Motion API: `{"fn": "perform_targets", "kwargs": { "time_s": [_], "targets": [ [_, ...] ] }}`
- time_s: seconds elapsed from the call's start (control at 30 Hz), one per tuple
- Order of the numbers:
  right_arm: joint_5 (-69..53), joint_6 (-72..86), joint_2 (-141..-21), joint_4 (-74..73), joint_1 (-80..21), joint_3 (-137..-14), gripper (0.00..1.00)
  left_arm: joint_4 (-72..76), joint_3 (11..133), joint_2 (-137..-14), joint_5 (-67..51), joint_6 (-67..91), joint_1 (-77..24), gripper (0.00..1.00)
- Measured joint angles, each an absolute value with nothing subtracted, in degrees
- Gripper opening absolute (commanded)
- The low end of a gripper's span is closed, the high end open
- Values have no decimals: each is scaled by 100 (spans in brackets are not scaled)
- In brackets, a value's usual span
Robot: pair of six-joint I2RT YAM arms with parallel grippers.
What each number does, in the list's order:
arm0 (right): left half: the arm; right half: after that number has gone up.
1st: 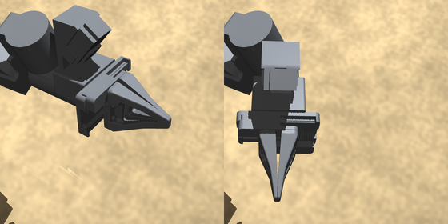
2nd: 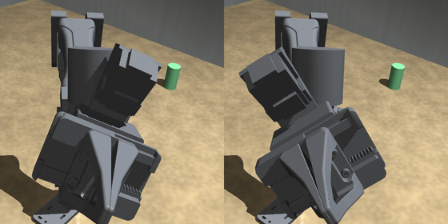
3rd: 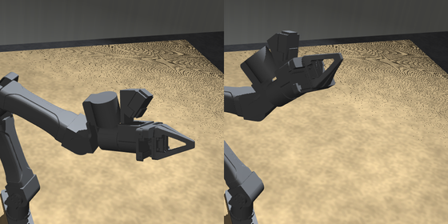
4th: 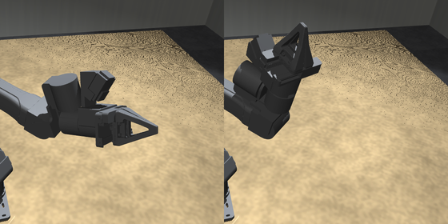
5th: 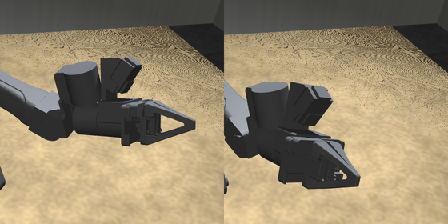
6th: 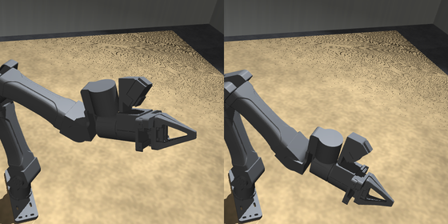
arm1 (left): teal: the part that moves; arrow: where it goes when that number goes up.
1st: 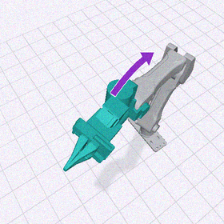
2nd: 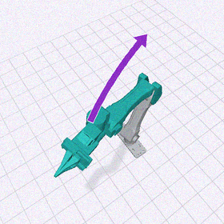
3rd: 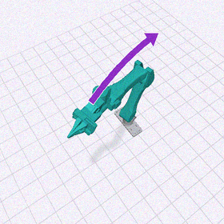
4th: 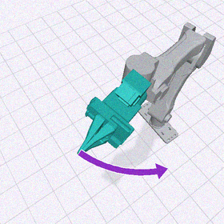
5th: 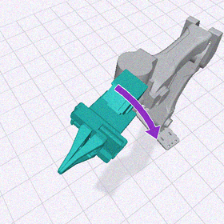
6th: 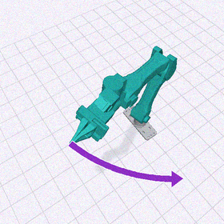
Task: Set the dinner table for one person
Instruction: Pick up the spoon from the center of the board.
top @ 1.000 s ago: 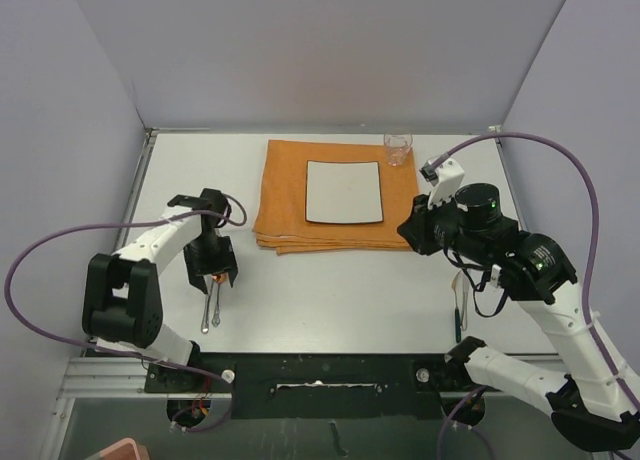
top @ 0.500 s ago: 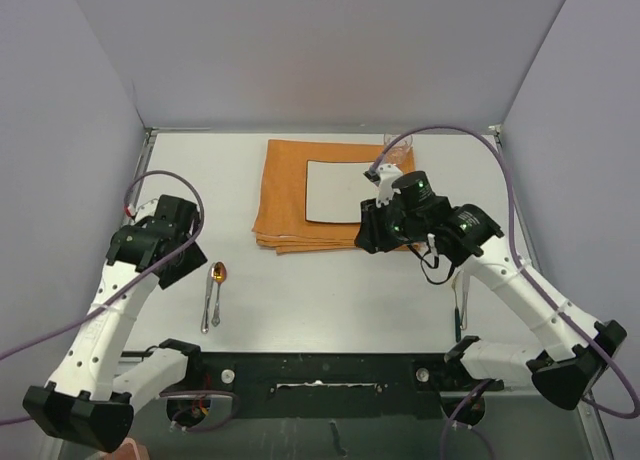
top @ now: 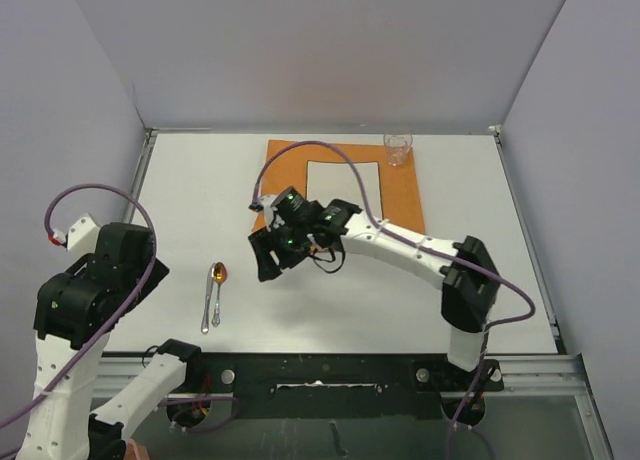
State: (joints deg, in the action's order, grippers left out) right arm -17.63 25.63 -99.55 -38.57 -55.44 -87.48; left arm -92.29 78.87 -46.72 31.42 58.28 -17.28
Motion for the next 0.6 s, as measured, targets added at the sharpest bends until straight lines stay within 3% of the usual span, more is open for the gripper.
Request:
{"fn": "perform_targets", "kwargs": {
  "time_s": [0.4, 0.6],
  "targets": [
    [-1734, 3170, -12969, -3765, -6440, -11161, 68, -9231, 8462, -4611, 3358, 5577, -1466, 50],
    [-1632, 3573, -13657, -3787, -6464, -11828, 69, -9231, 8589, -4407, 3162, 5164, -1162, 50]
  ]
}}
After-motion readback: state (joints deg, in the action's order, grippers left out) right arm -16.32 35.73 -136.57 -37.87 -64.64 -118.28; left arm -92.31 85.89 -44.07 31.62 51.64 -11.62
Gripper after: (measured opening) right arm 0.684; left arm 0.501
